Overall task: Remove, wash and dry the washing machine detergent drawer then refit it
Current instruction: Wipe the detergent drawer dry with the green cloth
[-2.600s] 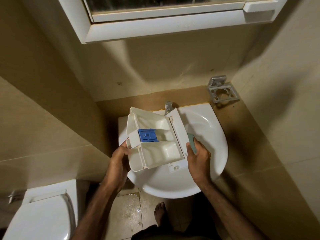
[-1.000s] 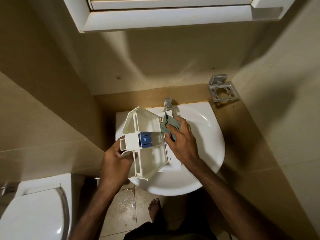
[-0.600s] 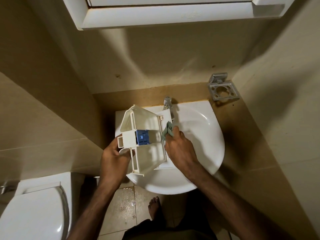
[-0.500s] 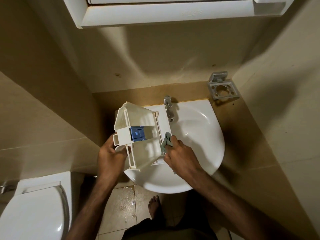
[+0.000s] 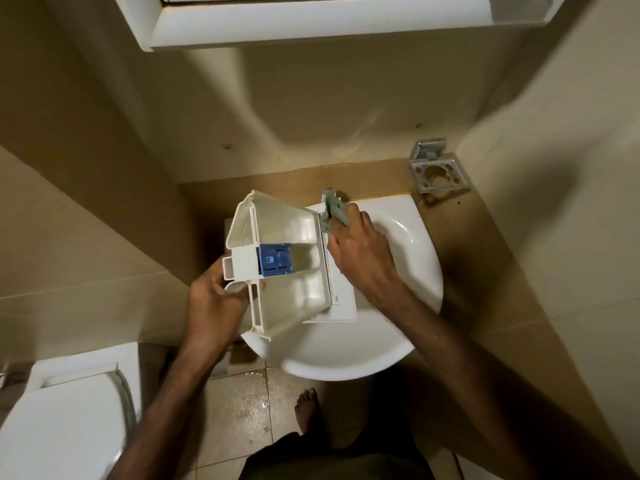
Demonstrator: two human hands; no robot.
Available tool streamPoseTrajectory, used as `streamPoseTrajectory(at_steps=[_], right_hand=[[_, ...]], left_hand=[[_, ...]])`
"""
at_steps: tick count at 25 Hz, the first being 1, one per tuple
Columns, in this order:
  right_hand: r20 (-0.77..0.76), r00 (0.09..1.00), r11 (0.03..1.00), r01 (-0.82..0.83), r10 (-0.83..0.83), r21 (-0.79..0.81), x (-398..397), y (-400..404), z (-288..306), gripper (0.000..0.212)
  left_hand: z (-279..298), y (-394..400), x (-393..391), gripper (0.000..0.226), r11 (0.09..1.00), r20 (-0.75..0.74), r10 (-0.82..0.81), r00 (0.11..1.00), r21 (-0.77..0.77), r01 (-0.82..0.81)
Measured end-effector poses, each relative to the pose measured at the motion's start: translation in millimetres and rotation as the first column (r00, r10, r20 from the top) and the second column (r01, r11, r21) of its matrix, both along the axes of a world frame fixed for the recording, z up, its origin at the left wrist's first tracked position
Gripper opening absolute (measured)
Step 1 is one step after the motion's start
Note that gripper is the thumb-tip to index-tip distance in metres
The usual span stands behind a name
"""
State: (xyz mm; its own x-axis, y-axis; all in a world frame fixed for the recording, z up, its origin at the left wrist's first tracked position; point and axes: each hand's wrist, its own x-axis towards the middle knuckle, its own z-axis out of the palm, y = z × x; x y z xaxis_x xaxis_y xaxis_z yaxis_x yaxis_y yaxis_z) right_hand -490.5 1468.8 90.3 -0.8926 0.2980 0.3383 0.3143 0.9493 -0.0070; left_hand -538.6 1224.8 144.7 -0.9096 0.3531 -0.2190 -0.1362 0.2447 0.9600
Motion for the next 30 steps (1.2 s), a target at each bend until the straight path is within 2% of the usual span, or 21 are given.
streamPoseTrajectory(at_steps=[4, 9, 15, 17, 21, 25, 28, 30], right_hand=[[-0.026, 0.998, 0.994, 0.046, -0.049, -0.094, 45.8, -29.5, -6.5, 0.027], [-0.036, 0.996, 0.980, 0.078, -0.086, -0.183, 102.9, -56.1, -22.3, 0.025], [-0.142, 0.962, 0.952, 0.198, -0.235, -0.234, 102.3, -60.9, -21.7, 0.023], [-0.137, 0.966, 0.952, 0.181, -0.219, -0.246, 100.6, -68.2, -27.0, 0.022], [-0.124, 0.988, 0.970, 0.063, -0.095, -0.235, 108.6, -69.8, -38.1, 0.019], [-0.283, 0.934, 0.947, 0.134, -0.219, -0.291, 105.0, -49.1, -16.8, 0.017], [-0.420, 0.840, 0.884, 0.138, -0.343, -0.446, 103.0, -52.1, -3.1, 0.018], [-0.491, 0.765, 0.848, 0.133, -0.417, -0.513, 105.1, -53.2, 7.1, 0.019]], left_hand=[[-4.1, -0.2, 11.2, 0.039, 0.997, 0.052, 0.068, 0.996, 0.017, -0.069], [-6.2, 4.0, 10.6, 0.038, 0.964, 0.167, 0.245, 0.955, 0.061, -0.258], [-2.0, 15.7, 24.9, 0.039, 0.921, 0.337, 0.318, 0.886, 0.113, -0.373], [-1.4, 17.5, 26.4, 0.041, 0.910, 0.357, 0.330, 0.874, 0.126, -0.396], [0.8, 19.3, 30.1, 0.039, 0.912, 0.346, 0.330, 0.878, 0.124, -0.391], [4.6, 22.7, 33.9, 0.040, 0.927, 0.303, 0.274, 0.913, 0.171, -0.335], [8.5, 24.7, 30.3, 0.040, 0.942, 0.164, 0.261, 0.951, 0.171, -0.288], [8.3, 21.6, 28.0, 0.044, 0.971, -0.036, 0.227, 0.973, 0.091, -0.223]])
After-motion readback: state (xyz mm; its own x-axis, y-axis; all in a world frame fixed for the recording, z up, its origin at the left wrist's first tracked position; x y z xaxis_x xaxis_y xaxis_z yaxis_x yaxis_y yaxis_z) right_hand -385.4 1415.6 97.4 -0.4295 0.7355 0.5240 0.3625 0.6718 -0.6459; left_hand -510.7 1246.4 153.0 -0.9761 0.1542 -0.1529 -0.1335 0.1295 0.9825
